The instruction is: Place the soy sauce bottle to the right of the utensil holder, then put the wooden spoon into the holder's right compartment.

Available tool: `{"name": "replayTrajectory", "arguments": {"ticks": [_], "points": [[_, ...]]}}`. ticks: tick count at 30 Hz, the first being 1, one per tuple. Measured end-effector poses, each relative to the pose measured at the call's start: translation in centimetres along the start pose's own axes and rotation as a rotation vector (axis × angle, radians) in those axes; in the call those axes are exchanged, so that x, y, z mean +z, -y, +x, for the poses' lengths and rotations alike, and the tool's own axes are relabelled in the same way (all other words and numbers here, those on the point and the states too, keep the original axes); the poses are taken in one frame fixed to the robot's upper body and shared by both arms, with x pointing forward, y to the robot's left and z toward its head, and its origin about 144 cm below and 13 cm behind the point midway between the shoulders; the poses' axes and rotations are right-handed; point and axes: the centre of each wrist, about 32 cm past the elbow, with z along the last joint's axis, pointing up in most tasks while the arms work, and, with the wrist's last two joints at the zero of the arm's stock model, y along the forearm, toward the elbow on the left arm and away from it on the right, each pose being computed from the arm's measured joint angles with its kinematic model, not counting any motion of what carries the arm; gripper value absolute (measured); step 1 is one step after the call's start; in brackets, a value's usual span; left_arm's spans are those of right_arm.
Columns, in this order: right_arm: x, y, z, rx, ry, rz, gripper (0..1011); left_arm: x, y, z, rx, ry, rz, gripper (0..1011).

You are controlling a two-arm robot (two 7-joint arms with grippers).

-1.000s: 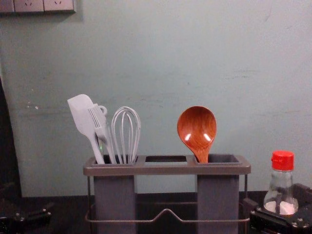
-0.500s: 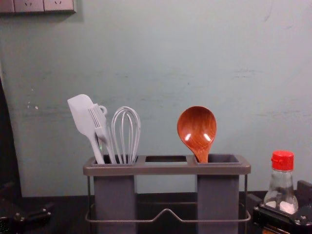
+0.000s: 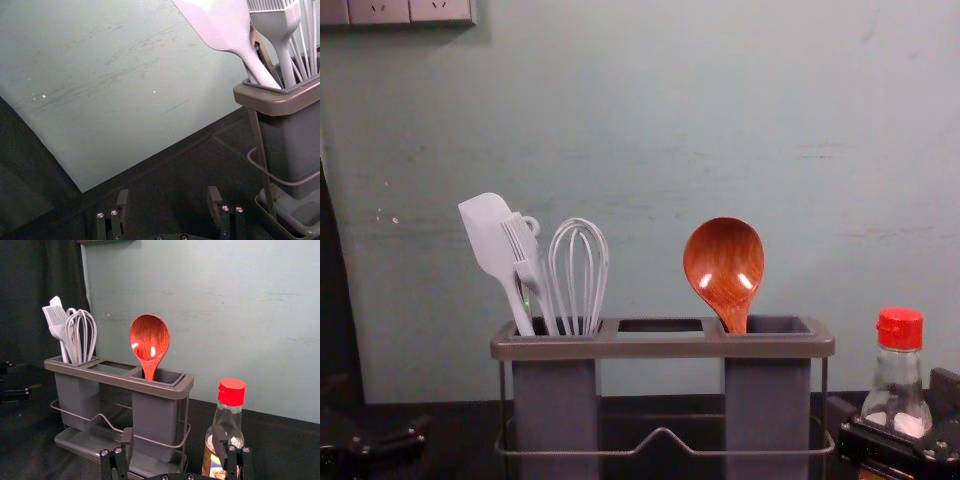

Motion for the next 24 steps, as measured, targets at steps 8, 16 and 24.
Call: {"name": "replayTrajectory", "arguments": {"ticks": [8, 16, 24], "points": [[0.01, -0.01, 0.01, 0.001, -0.001, 0.000, 1004, 0.00, 0.00, 0.00, 0.000, 0.000, 0.000, 1011], [0.02, -0.02, 0.01, 0.001, -0.002, 0.000, 1004, 0.00, 0.00, 0.00, 0.000, 0.000, 0.000, 1011], [0.02, -0.02, 0.02, 0.001, -0.002, 0.000, 1004, 0.00, 0.00, 0.00, 0.000, 0.000, 0.000, 1011]]}}
